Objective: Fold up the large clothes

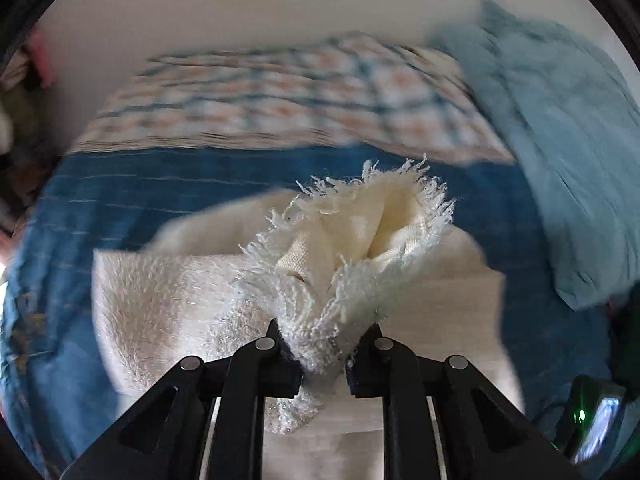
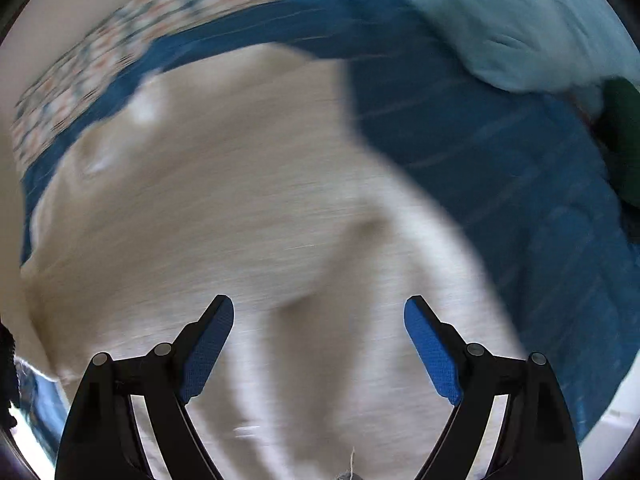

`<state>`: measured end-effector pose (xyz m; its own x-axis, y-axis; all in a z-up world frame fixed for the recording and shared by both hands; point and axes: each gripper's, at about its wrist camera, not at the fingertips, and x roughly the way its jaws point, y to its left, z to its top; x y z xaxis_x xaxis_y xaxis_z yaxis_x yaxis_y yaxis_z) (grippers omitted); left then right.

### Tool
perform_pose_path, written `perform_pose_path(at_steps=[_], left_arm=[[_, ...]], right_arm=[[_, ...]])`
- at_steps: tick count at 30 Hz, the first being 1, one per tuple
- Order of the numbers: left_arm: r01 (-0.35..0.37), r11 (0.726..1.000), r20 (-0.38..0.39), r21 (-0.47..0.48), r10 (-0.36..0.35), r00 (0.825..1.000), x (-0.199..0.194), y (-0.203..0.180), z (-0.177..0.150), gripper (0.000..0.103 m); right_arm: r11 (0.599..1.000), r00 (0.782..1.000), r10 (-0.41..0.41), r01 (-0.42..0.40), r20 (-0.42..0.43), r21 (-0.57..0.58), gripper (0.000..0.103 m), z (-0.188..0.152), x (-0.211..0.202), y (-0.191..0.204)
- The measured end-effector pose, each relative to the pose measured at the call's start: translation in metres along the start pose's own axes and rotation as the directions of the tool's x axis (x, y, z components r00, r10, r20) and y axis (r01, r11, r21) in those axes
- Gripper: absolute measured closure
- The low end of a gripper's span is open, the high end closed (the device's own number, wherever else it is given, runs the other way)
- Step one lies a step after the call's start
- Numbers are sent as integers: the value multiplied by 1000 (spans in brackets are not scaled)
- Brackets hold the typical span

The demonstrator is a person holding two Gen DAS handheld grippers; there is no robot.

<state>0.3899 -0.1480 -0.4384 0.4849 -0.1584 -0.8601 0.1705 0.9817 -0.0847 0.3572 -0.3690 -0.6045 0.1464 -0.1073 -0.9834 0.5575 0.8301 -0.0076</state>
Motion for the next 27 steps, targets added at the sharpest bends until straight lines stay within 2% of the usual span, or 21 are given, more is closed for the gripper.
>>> perform_pose_path(at_steps=[3,4,5,6,7,8,10,12,15,17,19,21,23,24,25,26,27], left_arm=[[15,999,-80,48,-11,997,33,-50,2,82],[16,998,-104,57,-10,995,42,-61,1,76],[23,998,-128,65,-14,992,49,-69,0,57],[56,996,-154,63,-46,987,55,-74,-1,45],[73,996,-160,53,-64,985,51,-70,-4,25],[80,996,-153,45,-73,986,46,-67,-4,20],[69,997,-124,46,-63,990,31,-55,-5,20],[22,999,-114,25,-19,993,16,-31,-8,20],[-115,993,-107,-7,114,988,4,18,-14,20],[-240,970,-116,-38,234,965,1,56,-23,20],[-327,942,-139,-74,315,939,1,94,-32,20],[-404,908,-171,-108,383,908,8,130,-37,20],[-442,886,-191,-143,413,890,13,155,-39,20],[-468,867,-198,-168,436,878,15,167,-39,20],[-478,859,-200,-185,443,874,17,175,-39,20],[-480,854,-199,-202,444,874,18,181,-37,20],[-483,849,-201,-216,445,873,19,186,-36,20]], right_arm=[[999,1000,-16,18,-27,51,14,4,10,-47],[998,999,-11,13,-35,66,14,5,11,-60],[996,999,5,-1,-43,84,14,5,13,-73],[995,999,21,-17,-49,97,14,7,13,-80],[993,998,44,-37,-54,112,14,8,13,-89],[990,996,71,-63,-58,127,14,9,12,-98],[974,986,160,-149,-53,172,14,10,8,-113],[941,963,267,-251,-40,226,14,14,3,-124],[877,910,415,-393,-22,276,14,21,2,-118],[843,870,493,-469,-29,265,14,32,9,-103],[817,837,546,-523,-33,244,14,43,20,-81],[793,803,593,-569,-63,216,14,54,35,-53],[783,777,617,-591,-123,192,14,61,55,-22],[773,760,633,-609,-147,180,23,65,65,-9],[777,762,629,-609,-154,161,37,68,66,0],[803,790,595,-581,-146,130,75,72,66,4],[807,799,589,-576,-121,128,85,74,66,6]])
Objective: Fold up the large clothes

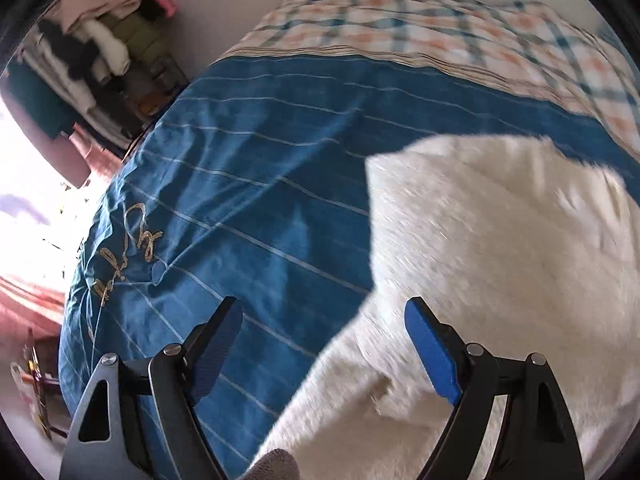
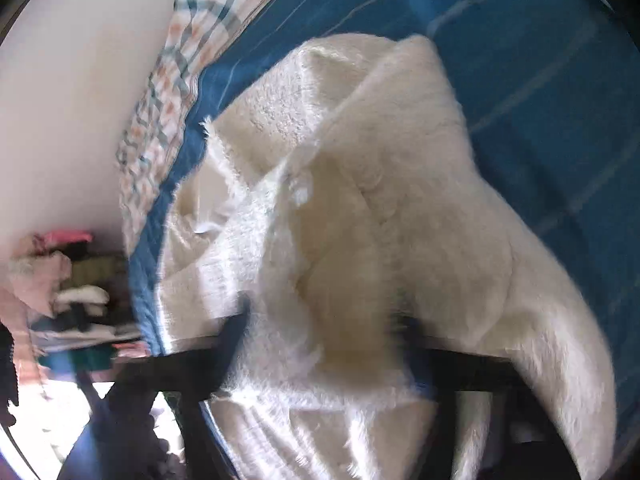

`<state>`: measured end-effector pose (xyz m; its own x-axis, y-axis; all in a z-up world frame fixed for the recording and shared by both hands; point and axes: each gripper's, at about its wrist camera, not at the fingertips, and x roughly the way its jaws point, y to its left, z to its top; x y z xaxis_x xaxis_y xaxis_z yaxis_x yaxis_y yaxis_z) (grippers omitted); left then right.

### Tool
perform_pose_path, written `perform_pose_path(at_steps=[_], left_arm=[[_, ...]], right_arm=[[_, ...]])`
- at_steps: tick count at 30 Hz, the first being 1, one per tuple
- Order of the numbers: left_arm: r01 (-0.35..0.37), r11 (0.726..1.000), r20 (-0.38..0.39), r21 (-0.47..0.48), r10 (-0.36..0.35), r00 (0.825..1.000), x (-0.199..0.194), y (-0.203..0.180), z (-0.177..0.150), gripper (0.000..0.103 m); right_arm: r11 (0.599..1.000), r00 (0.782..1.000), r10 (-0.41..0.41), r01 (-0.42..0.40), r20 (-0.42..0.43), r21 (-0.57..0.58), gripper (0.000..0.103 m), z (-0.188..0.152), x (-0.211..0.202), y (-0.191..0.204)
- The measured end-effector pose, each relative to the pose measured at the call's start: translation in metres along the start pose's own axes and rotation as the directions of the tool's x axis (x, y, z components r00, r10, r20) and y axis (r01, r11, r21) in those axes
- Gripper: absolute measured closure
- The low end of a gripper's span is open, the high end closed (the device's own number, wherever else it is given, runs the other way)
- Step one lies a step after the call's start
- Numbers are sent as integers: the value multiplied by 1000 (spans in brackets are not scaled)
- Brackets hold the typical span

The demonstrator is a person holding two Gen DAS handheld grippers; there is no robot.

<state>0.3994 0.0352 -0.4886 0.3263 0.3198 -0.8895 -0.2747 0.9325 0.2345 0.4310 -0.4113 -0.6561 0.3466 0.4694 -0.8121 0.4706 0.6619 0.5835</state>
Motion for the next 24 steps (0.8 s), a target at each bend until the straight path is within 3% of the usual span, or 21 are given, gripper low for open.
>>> perform_pose_path(at_steps=[2,5,7,9,11,13,18,21,24], left_arm=[[22,1000,-5,-16,-22,1000,2,1,5,20],[60,998,-4,-22,-60,998,3,-5,13,20],[78,997,-11,-17,-78,997,10,-14,17,20],[46,998,-66,41,-43,997,37,-31,16,20],[25,997,-121,76,-16,993,65,-39,11,17],[29,995,-102,95,-19,995,71,-39,8,10],[46,989,-24,139,-43,999,21,-15,0,10],[22,987,3,161,-23,1000,-11,11,-22,10],[10,984,-38,180,-3,999,-25,39,-59,10]], right_arm=[[1000,996,16,-16,92,-7,87,0,-22,4],[999,983,-39,43,178,-19,87,2,-44,5],[996,983,-86,89,160,-9,87,8,-39,-4],[985,979,-170,173,113,-24,86,12,-19,-8],[962,962,-258,264,86,-71,79,13,-4,-9],[959,961,-267,272,75,-82,78,11,-4,-11],[970,967,-239,242,95,-26,37,-3,-56,-19],[968,964,-252,252,82,8,36,-35,-96,-38],[954,954,-298,298,-1,22,36,-86,-116,-53]])
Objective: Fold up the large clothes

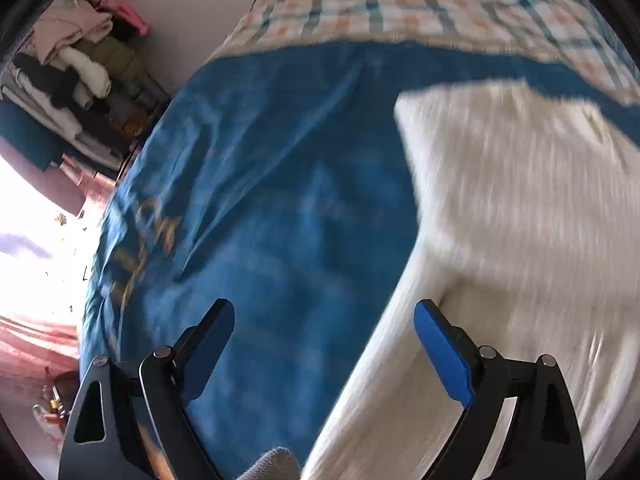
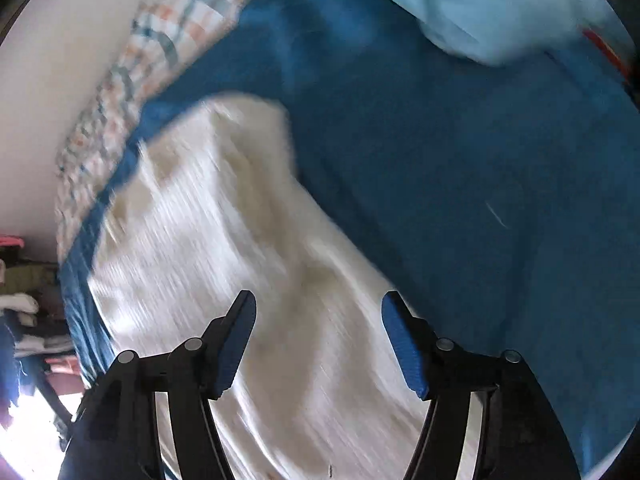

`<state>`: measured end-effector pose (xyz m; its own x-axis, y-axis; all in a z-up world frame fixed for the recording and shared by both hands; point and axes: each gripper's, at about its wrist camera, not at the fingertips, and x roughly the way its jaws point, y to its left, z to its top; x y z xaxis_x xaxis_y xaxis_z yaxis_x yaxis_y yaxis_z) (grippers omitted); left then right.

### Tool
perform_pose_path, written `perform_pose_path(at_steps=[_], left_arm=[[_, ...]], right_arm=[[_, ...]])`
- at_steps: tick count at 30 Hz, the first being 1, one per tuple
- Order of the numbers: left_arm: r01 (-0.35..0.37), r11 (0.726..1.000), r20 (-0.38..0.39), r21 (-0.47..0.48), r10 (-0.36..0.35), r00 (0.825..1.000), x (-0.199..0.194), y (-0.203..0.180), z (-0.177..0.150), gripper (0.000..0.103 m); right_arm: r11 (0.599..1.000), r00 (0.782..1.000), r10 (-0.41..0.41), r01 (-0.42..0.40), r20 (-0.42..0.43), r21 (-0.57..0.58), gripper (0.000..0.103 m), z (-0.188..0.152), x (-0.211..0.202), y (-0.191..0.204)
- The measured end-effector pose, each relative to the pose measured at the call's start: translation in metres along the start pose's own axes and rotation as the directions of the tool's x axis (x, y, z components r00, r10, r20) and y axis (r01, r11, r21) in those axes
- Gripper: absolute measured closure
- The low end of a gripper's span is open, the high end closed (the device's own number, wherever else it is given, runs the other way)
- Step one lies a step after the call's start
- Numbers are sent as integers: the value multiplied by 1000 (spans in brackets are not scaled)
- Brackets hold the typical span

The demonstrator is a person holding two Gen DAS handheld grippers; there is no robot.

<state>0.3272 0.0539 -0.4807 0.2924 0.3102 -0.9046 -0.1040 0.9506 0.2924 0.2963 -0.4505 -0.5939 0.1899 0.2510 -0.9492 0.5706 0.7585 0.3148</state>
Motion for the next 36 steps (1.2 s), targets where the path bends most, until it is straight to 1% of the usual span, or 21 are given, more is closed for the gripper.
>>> perform_pose_path(at_steps=[2,3,5,7,8,11,12,13,14,15,16,17,18,19,20,21,23,25,29,33,36], left_arm=[[10,1000,-65,21,-9,998,6,10,-31,10],[18,999,-106,27,-15,994,15,14,-47,10],[56,998,-171,7,-54,984,29,21,-67,10],[91,996,-212,-8,-90,973,43,22,-80,11],[121,992,-222,-15,-122,967,49,21,-83,11],[165,986,-190,20,-158,969,54,10,-81,15],[193,980,-174,41,-183,967,53,4,-80,24],[223,973,-171,57,-211,962,50,-1,-79,59],[272,960,-169,72,-257,952,45,-8,-79,87],[246,964,-160,100,-228,960,40,-14,-79,89],[212,967,-135,142,-193,972,34,-20,-80,98],[204,967,-122,151,-187,975,30,-21,-81,98],[205,970,-116,133,-190,975,27,-17,-82,99],[214,972,-111,100,-202,973,25,-10,-83,99],[219,972,-104,80,-211,972,22,-4,-84,99],[219,973,-94,67,-213,973,16,0,-85,100],[228,970,-79,78,-222,972,5,3,-86,100],[229,966,-61,118,-223,973,-10,4,-88,101],[244,961,-81,133,-235,969,-26,17,-97,101],[266,958,-153,108,-248,957,-26,33,-114,101],[235,965,-204,112,-209,956,-26,46,-138,103]], right_arm=[[1000,998,-7,7,-66,-4,36,-35,3,-9],[999,996,-37,37,-76,-8,36,-52,5,-15],[996,995,-87,86,-49,-25,36,-69,4,-26],[991,991,-130,130,-20,-11,33,-74,4,-43],[991,991,-135,135,-4,-7,25,-72,5,-50],[987,987,-160,160,21,-14,23,-60,19,-69],[987,987,-158,158,5,-17,23,-56,25,-74],[990,990,-142,141,-24,-13,23,-51,35,-79],[991,990,-132,132,-52,-9,23,-47,45,-83],[994,991,-114,114,-72,-5,23,-46,50,-85],[997,993,-83,83,-83,2,23,-45,54,-87],[998,995,-67,68,-73,11,28,-46,55,-87],[997,995,-71,72,-65,11,50,-48,54,-86],[997,995,-73,73,-74,-5,64,-50,54,-84],[996,994,-85,84,-75,-16,83,-53,50,-81],[996,994,-85,84,-74,-12,90,-56,47,-77],[998,996,-52,53,-69,17,96,-63,33,-81],[998,996,17,-12,-90,61,97,-75,19,-90],[998,992,7,1,-128,62,97,-101,-4,-97],[995,984,-27,43,-177,86,97,-120,-15,-111],[990,978,-54,79,-202,118,97,-132,-22,-122]])
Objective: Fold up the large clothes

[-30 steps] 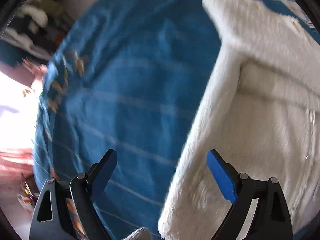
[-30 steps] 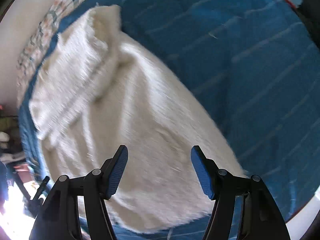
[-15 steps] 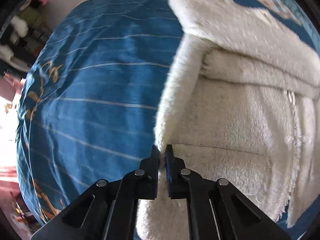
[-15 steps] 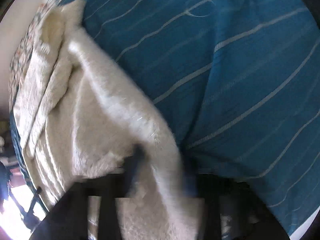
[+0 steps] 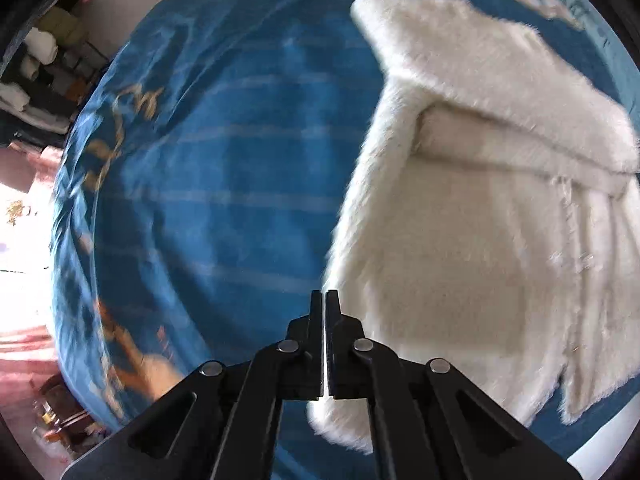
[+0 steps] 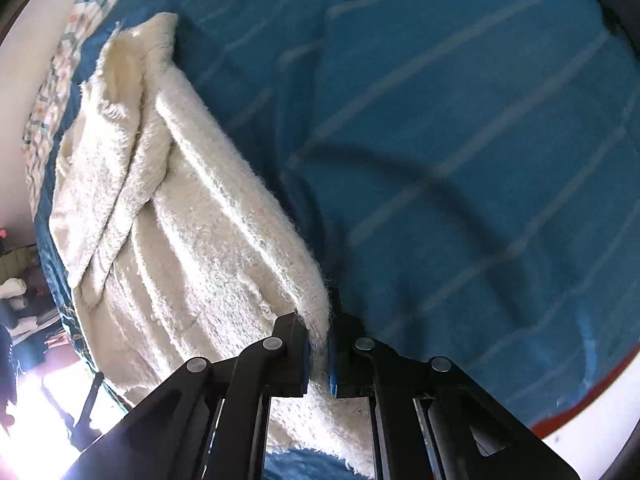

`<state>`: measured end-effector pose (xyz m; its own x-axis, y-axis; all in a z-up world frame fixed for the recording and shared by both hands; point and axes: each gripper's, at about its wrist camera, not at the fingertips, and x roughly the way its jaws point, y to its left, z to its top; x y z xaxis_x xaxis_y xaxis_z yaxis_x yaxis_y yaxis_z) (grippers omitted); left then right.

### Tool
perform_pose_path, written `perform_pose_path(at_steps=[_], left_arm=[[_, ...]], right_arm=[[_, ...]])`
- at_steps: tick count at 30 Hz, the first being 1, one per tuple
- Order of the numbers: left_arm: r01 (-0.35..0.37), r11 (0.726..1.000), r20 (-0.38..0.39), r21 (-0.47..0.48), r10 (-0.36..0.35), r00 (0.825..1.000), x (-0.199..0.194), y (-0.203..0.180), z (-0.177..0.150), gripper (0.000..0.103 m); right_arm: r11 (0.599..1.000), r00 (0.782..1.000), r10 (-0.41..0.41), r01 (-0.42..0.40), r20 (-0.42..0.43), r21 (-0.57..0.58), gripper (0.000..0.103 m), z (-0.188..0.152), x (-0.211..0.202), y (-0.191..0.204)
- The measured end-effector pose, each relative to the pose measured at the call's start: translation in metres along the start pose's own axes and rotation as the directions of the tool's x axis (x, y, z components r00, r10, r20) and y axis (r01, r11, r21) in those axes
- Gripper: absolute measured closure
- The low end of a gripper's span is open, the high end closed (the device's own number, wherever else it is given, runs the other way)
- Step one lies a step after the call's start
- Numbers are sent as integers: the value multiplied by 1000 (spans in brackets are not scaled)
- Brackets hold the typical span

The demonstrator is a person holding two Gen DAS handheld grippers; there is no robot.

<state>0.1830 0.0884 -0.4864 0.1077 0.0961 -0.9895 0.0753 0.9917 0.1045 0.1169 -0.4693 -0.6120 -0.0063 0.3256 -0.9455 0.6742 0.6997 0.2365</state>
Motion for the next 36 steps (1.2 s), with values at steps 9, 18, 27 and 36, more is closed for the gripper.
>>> perform_pose_path(at_steps=[9,18,27,36], left_arm=[[-75,997,21,-29,76,997,-2,0,-5,99],[-163,986,207,45,150,967,1,-81,40,0],[-318,947,214,-47,320,923,69,-120,17,0],[-341,890,108,-303,388,915,54,-113,27,0]], right_arm=[[966,977,-214,214,14,-146,50,-4,0,47],[975,985,15,24,172,-219,47,27,-62,143],[894,978,-15,106,207,-436,67,127,7,236],[844,999,46,-38,1,-534,53,168,-16,199]])
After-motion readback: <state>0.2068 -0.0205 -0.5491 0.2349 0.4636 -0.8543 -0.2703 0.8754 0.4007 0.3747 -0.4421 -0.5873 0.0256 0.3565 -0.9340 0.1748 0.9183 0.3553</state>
